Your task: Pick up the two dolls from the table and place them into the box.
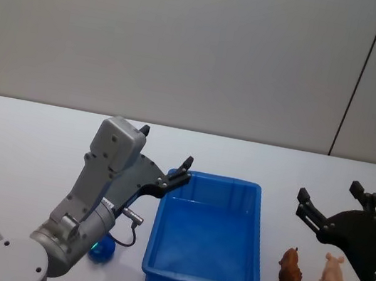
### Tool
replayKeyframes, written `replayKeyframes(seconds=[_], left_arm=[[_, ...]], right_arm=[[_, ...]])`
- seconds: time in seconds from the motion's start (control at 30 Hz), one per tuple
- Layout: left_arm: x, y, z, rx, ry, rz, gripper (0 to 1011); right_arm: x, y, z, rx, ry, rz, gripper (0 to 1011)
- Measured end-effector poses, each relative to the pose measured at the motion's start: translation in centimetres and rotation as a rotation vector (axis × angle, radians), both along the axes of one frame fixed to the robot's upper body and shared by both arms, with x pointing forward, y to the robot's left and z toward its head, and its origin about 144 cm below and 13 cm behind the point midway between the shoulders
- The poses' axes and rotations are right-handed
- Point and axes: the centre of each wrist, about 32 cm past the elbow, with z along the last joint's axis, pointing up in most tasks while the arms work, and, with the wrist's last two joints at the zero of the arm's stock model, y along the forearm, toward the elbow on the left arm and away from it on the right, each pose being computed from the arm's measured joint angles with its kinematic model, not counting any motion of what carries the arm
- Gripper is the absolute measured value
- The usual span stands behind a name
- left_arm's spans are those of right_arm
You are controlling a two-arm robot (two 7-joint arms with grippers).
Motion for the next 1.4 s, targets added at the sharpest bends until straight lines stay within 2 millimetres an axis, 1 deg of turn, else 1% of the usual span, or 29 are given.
replayKeyframes(seconds=[0.17,0.43,0.77,0.97,1.4], left_arm=[[0.0,0.0,0.0,0.000,0.000,0.000,1004],[0.0,0.0,0.0,0.000,0.000,0.000,1004],[0.0,0.0,0.0,0.000,0.000,0.000,1004],[0.0,0.0,0.0,0.000,0.000,0.000,1004],[0.0,0.0,0.0,0.000,0.000,0.000,1004]], right_arm=[[0.1,-0.2,-0.1,-0.003,0.001,0.001,1001],[0.4,-1.2,-0.6,-0.017,0.023,0.002,1001],[0.7,-3.3,-1.7,-0.047,0.126,-0.015,1001],[0.6,-4.2,-2.4,-0.064,0.196,-0.023,1001],[-0.1,-4.9,-3.6,-0.089,0.320,-0.035,1001]])
